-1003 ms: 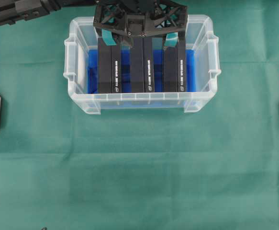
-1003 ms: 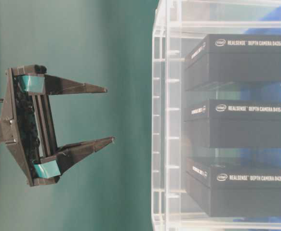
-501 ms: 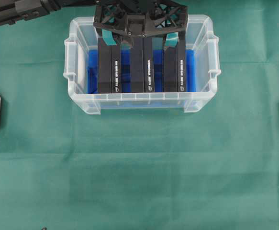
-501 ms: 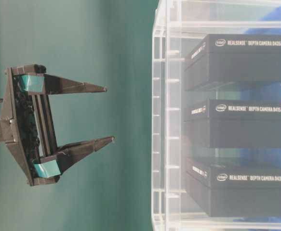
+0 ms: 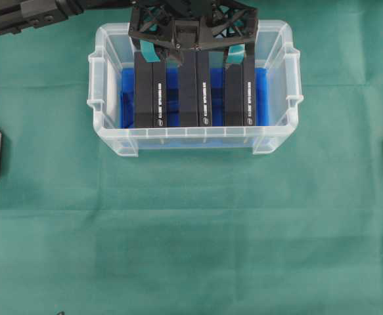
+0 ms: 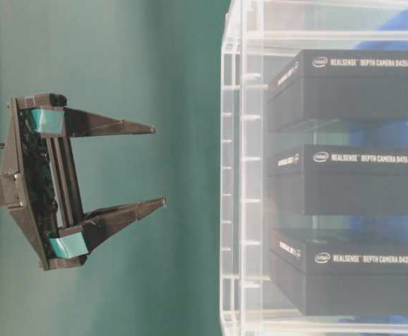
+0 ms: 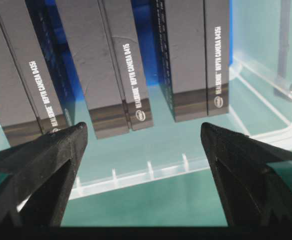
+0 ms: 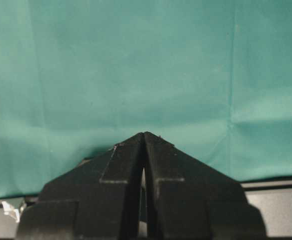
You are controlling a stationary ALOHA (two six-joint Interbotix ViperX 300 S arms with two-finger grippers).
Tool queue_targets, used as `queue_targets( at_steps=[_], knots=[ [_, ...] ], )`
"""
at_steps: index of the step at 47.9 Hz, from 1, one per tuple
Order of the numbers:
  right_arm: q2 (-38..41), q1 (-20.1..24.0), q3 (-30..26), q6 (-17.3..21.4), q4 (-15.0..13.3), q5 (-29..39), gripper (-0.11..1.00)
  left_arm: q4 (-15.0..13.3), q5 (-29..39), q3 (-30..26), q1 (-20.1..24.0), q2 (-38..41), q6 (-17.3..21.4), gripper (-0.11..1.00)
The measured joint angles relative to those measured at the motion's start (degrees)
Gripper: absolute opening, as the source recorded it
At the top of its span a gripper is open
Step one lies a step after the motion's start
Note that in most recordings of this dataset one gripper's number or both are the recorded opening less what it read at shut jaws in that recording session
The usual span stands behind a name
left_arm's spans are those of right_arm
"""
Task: Take the box out of the case with the left arm.
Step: 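Move the open left gripper over the middle black box in the bin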
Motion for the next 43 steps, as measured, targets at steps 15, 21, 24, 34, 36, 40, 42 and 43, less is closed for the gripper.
queue_targets(
  at_steps=[15,21,24,34,36,40,42,43],
  knots=[
    [0.0,0.0,0.0,0.1,0.0,0.0,0.01,0.0,0.1,0.0,0.0,0.0,0.0,0.97],
    [0.0,0.0,0.0,0.1,0.0,0.0,0.01,0.0,0.1,0.0,0.0,0.0,0.0,0.97],
    [0.1,0.0,0.0,0.0,0.0,0.0,0.01,0.0,0.0,0.1,0.0,0.0,0.0,0.97],
    [0.0,0.0,0.0,0.0,0.0,0.0,0.01,0.0,-0.4,1.0,0.0,0.0,0.0,0.97],
    [0.1,0.0,0.0,0.1,0.0,0.0,0.01,0.0,-0.8,1.5,0.0,0.0,0.0,0.97],
    [0.0,0.0,0.0,0.1,0.0,0.0,0.01,0.1,-1.6,2.5,0.0,0.0,0.0,0.97],
    [0.0,0.0,0.0,0.1,0.0,0.0,0.01,0.1,-2.0,3.2,0.0,0.0,0.0,0.97],
    [0.1,0.0,0.0,0.1,0.0,0.0,0.01,0.1,-2.2,3.5,0.0,0.0,0.0,0.97]
  ],
)
